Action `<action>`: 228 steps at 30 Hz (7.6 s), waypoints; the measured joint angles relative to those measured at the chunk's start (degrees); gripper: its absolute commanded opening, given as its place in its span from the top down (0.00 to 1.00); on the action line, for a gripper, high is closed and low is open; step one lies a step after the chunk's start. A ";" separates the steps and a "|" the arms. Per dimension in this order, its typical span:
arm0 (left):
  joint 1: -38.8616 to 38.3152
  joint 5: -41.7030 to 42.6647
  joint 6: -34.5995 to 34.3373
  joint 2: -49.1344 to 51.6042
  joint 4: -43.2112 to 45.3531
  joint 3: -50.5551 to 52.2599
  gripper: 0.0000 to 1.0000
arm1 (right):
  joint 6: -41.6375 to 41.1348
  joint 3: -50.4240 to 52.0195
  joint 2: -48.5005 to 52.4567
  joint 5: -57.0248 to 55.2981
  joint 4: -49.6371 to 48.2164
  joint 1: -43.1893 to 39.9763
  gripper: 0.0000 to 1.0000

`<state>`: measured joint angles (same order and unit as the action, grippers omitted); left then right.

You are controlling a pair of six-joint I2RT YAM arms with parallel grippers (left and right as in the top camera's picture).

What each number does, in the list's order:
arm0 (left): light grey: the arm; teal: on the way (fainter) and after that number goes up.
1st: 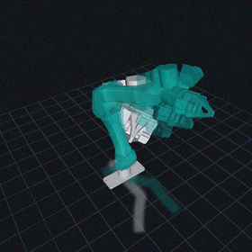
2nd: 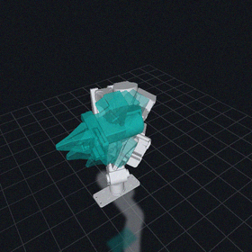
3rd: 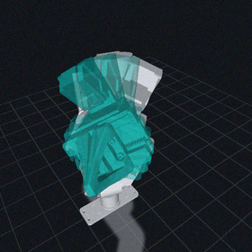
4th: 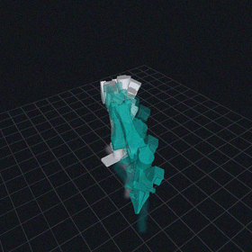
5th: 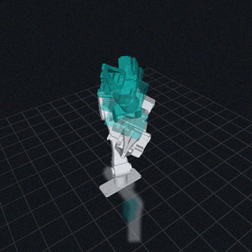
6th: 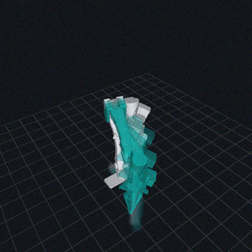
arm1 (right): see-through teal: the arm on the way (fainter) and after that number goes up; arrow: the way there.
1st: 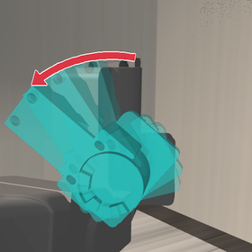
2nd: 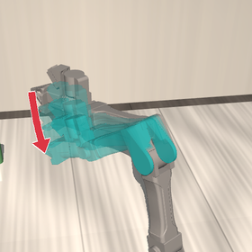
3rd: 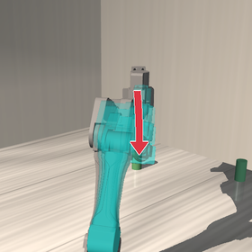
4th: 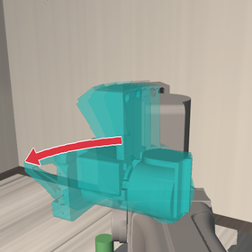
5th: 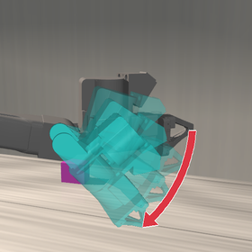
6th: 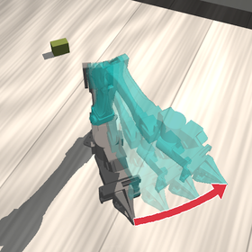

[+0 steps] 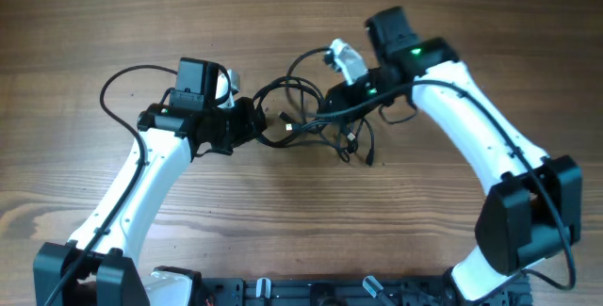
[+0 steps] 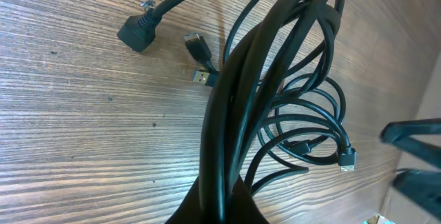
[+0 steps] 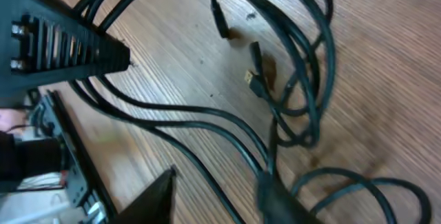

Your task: Untangle cables

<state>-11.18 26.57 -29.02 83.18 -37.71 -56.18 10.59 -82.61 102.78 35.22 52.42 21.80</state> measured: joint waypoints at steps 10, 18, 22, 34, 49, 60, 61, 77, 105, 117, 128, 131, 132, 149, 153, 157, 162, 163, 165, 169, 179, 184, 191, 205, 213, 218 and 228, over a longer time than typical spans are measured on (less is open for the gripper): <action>0.00 0.00 0.00 0.00 0.00 0.00 0.96 | 0.48 10.56 -0.04 -5.77 -11.15 0.90 0.96; -0.02 -0.11 -0.07 0.00 1.11 0.00 0.96 | -16.92 0.61 -0.17 -4.09 -15.26 -4.13 0.96; -0.17 0.20 -0.22 0.02 0.39 -0.48 0.96 | -31.04 -1.29 -0.42 -4.00 -18.91 -13.94 0.96; -0.35 0.28 -0.22 0.02 0.57 -0.48 0.96 | -34.73 -1.44 0.92 -16.76 0.76 -32.74 0.79; -1.20 -14.86 -2.14 0.31 -6.75 -2.78 0.00 | -18.01 -4.59 -12.26 -5.22 1.49 -17.09 0.27; 5.88 -11.47 -2.19 0.39 -17.81 -16.39 0.18 | -18.10 -4.55 -11.45 -4.13 -3.30 -3.87 0.34; 8.26 -11.82 -1.70 0.39 -18.97 -16.39 0.22 | -18.21 -4.55 -10.67 -4.13 -3.67 -2.38 0.36; 17.20 -23.61 -5.40 0.39 -21.77 -16.44 0.27 | -46.03 -4.52 10.14 -9.64 -20.96 19.04 0.41; 5.73 -9.03 -1.46 0.55 -1.01 0.09 0.24 | -23.74 -4.52 14.80 -12.87 -30.03 3.89 0.22; -8.33 -8.39 -12.96 11.96 7.87 0.74 0.49 | -22.16 -4.55 1.22 -19.76 -16.55 3.87 0.19; -13.25 -12.15 -19.71 18.18 13.94 0.85 0.96 | -22.01 -4.55 1.22 -21.38 -13.62 3.87 0.18; -13.20 -13.07 -16.79 18.03 13.88 0.85 0.96 | -21.79 -4.55 1.22 -20.83 -13.62 3.87 0.18; -13.00 -13.25 -14.95 16.83 13.05 0.87 0.96 | -21.16 -4.55 1.22 -19.98 -13.64 3.87 0.18; -8.76 -7.48 -2.36 -14.80 17.35 1.44 0.96 | -17.90 -3.04 1.73 -5.84 -15.30 3.91 0.19; -3.37 -0.87 -5.75 -20.04 22.75 1.44 0.96 | -18.03 -3.02 2.10 -5.20 -16.06 3.91 0.19; 1.16 3.98 -12.13 -24.90 25.03 1.44 0.96 | -18.69 -3.02 2.10 -5.20 -16.74 3.91 0.19; 1.99 11.43 -19.21 -26.95 33.09 1.51 0.96 | -19.37 -3.02 2.12 -4.74 -17.33 3.91 0.19; 1.99 12.76 -20.50 -27.02 34.47 1.53 0.96 | -19.52 -3.02 2.12 -4.72 -17.31 3.91 0.19; 2.05 15.61 -24.24 -27.02 40.28 1.66 0.96 | -19.52 -3.02 2.12 -4.52 -17.64 3.91 0.19; 2.21 19.28 -32.11 -27.23 53.94 1.90 0.96 | -19.54 -3.02 4.00 -4.15 -17.81 3.91 0.19; 14.08 20.48 -57.61 -27.26 63.56 1.88 0.96 | -24.13 -3.02 7.98 -6.16 -19.71 3.93 0.32; 20.28 20.37 -72.28 -27.26 67.41 1.88 0.96 | -31.67 -3.02 12.98 -13.68 -17.79 3.87 0.32; 25.81 17.64 -82.44 -27.26 67.30 1.88 0.96 | -35.10 -3.02 14.56 -15.74 -17.14 -0.44 0.25; 21.29 8.39 -53.05 -18.64 7.30 1.38 0.96 | -9.92 -3.02 -2.49 8.94 -5.11 1.25 0.22; 21.29 8.44 -56.65 -17.75 8.33 1.38 0.96 | -14.67 1.92 1.75 3.91 -7.74 7.30 0.24; 21.29 8.46 -51.21 -17.75 8.39 1.38 0.96 | -31.80 1.92 7.04 -0.55 -9.73 10.86 0.43; 21.29 7.50 -26.56 -16.13 5.99 1.38 0.96 | -39.98 1.99 15.47 -0.11 -14.45 14.88 0.82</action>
<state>10.11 34.06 -55.57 67.05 -31.73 -54.81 -29.39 -80.62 118.26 35.11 37.98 36.69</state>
